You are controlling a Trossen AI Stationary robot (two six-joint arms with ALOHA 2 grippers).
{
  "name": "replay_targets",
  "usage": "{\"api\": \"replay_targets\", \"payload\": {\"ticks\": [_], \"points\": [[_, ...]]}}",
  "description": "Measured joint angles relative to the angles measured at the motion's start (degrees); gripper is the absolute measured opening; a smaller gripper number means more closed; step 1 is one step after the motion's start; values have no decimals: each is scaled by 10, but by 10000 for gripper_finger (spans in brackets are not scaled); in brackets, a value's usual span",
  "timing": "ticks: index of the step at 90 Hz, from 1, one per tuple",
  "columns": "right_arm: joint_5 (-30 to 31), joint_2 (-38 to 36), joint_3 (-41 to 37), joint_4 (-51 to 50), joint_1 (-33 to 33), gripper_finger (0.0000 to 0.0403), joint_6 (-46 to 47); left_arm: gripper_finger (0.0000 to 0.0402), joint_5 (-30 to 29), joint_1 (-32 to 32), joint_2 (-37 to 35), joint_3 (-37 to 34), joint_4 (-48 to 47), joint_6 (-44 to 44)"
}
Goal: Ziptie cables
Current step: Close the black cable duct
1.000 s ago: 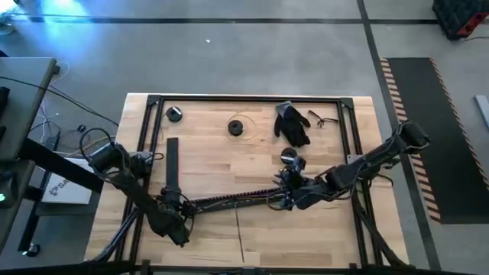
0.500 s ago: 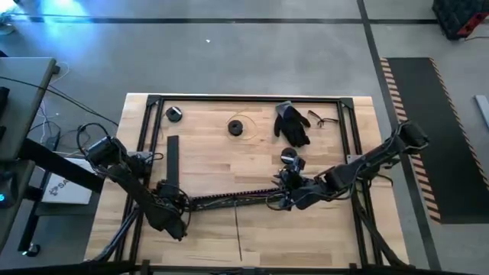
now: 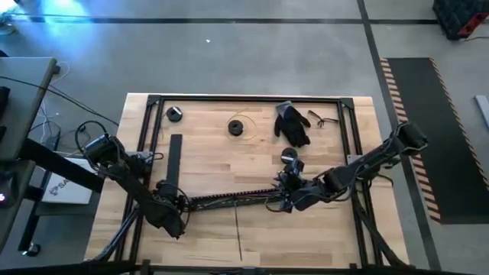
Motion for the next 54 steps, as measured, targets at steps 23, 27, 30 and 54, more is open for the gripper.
{"api": "replay_targets", "payload": {"ticks": [23, 27, 30, 54], "points": [[-3, 0, 0, 8, 0, 71, -3, 274, -68, -1, -2, -41, 34, 2], [-4, 0, 0, 8, 0, 71, -3, 261, -87, -4, -2, -53, 50, 1], [-7, 0, 0, 8, 0, 71, -3, 249, -101, -5, -3, -63, 62, 1], [-8, 0, 0, 8, 0, 71, -8, 204, -103, -6, -1, -64, 50, 4]]}}
